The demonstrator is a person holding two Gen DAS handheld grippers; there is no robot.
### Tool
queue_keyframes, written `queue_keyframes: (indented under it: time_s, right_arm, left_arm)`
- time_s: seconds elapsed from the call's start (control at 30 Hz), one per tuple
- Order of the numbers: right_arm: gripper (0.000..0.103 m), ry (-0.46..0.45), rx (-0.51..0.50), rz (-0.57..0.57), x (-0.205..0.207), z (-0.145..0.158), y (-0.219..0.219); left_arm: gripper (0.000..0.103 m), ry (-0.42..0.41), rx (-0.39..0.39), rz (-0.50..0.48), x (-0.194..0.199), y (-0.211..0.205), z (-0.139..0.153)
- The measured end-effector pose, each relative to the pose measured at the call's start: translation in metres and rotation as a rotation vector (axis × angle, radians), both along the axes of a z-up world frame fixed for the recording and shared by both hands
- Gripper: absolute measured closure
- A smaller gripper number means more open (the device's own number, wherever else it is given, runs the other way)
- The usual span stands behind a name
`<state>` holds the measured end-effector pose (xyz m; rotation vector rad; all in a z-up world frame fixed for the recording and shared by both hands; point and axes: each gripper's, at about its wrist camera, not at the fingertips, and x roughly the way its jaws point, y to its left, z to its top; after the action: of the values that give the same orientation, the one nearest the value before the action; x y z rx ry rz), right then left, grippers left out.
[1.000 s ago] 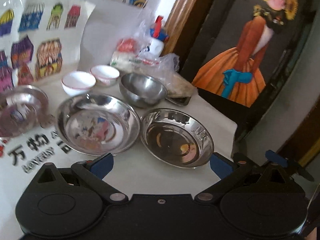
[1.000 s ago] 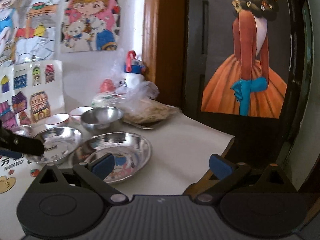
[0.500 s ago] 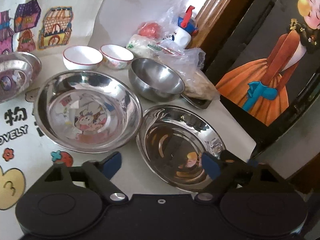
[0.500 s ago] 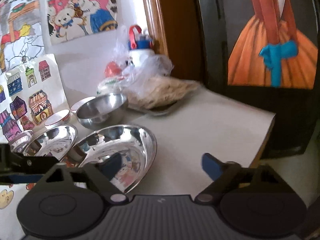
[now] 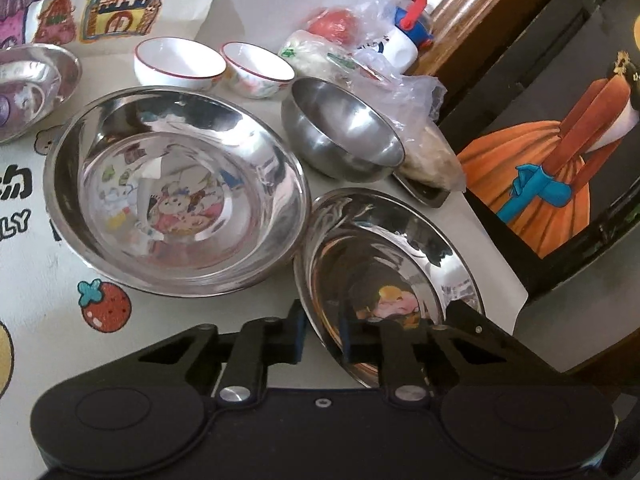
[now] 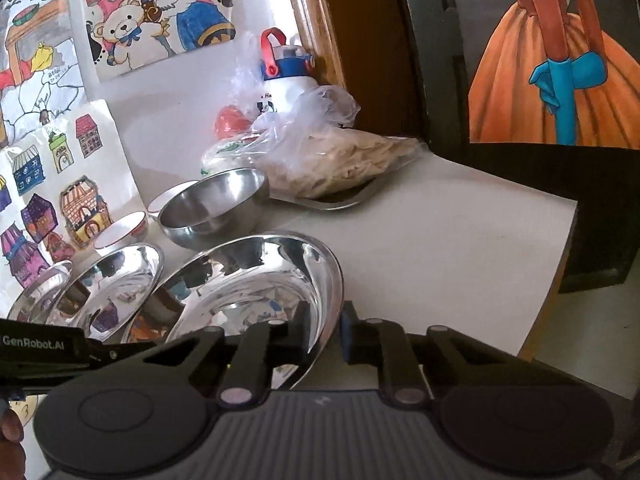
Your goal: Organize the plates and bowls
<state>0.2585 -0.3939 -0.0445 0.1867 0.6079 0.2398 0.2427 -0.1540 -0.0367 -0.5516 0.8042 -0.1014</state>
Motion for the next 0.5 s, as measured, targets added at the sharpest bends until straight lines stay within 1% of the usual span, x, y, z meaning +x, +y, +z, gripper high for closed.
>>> queue_keyframes:
  time_s: [0.13,0.27,0.37,0.5]
  right_arm:
    - [0.086,-0.006,0.015,-0.035,-0.012,0.002,0.000]
    - [0.086,-0.039,0.028,-0.064,-0.037,0.010,-0.003]
    - [0.086,-0.069,0.005,-0.087,-0.056,0.021,-0.001]
    - [0.085,-0.104,0.009,-0.100,-0.074,0.039,0.002]
  left_arm:
    - [0.089,-0.004,-0.030,-0.002,-0.003,0.005,-0.001]
    - [0.089,-0.013,-0.056,-0.024,-0.013,0.008,0.001]
    - [0.089,-0.054,-0.054,-0.041,-0.025,0.008,0.009]
    - [0.089,-0.112,-0.043,-0.075,-0.041,0.008,0.026]
